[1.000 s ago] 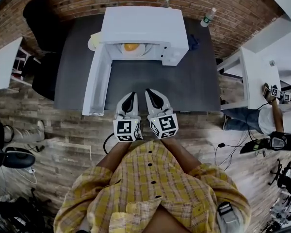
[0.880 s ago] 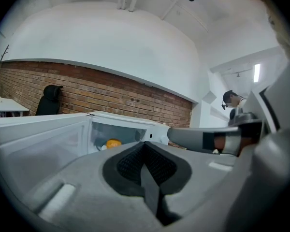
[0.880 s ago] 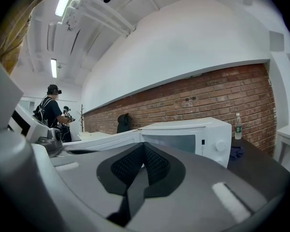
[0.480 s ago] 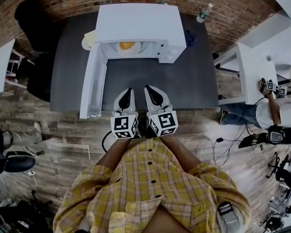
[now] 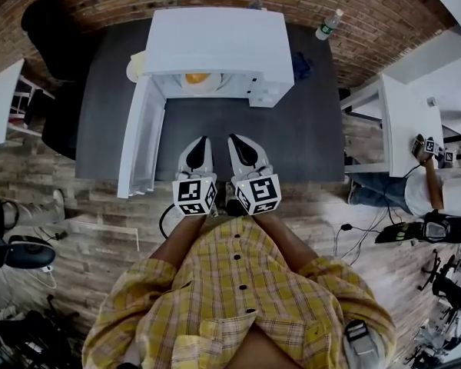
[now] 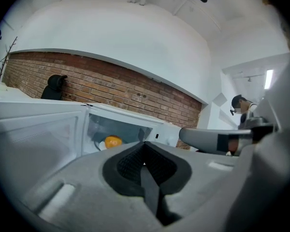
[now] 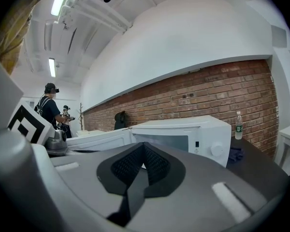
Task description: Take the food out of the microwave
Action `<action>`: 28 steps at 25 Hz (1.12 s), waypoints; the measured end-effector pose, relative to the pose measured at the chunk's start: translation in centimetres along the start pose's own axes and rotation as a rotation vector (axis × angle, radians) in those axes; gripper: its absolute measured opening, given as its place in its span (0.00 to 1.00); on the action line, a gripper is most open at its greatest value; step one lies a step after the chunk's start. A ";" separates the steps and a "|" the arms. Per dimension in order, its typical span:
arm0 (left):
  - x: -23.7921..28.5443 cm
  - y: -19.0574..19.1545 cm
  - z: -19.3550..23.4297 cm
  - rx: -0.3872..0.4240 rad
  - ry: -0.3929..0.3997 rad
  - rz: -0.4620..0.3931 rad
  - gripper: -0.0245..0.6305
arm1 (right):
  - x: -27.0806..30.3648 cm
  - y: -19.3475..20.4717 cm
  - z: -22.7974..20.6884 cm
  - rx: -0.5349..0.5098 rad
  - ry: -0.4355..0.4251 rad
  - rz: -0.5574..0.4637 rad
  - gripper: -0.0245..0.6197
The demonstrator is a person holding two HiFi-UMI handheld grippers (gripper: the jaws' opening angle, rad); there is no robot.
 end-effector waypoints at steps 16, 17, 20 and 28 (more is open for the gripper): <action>6.2 4.6 3.8 -0.255 0.004 0.119 0.04 | 2.9 1.6 -2.0 -0.007 -0.070 0.029 0.04; 6.5 4.8 3.9 -0.273 0.012 0.125 0.04 | 3.0 1.7 -2.2 -0.006 -0.068 0.031 0.04; 7.5 6.0 4.6 -0.342 0.023 0.144 0.04 | 3.4 2.0 -2.8 -0.005 -0.061 0.039 0.04; 9.7 8.4 7.9 -0.683 -0.032 0.115 0.10 | 4.6 2.4 -3.6 -0.001 -0.063 0.046 0.04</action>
Point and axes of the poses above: the fingertips, and each gripper's own axes: x forward along the fingers, z to its left, y out of its underside, the point moved 8 cm from there along -x, backward along the fingers, and after that the axes turned 8 degrees about -z, right-handed, at the moved point
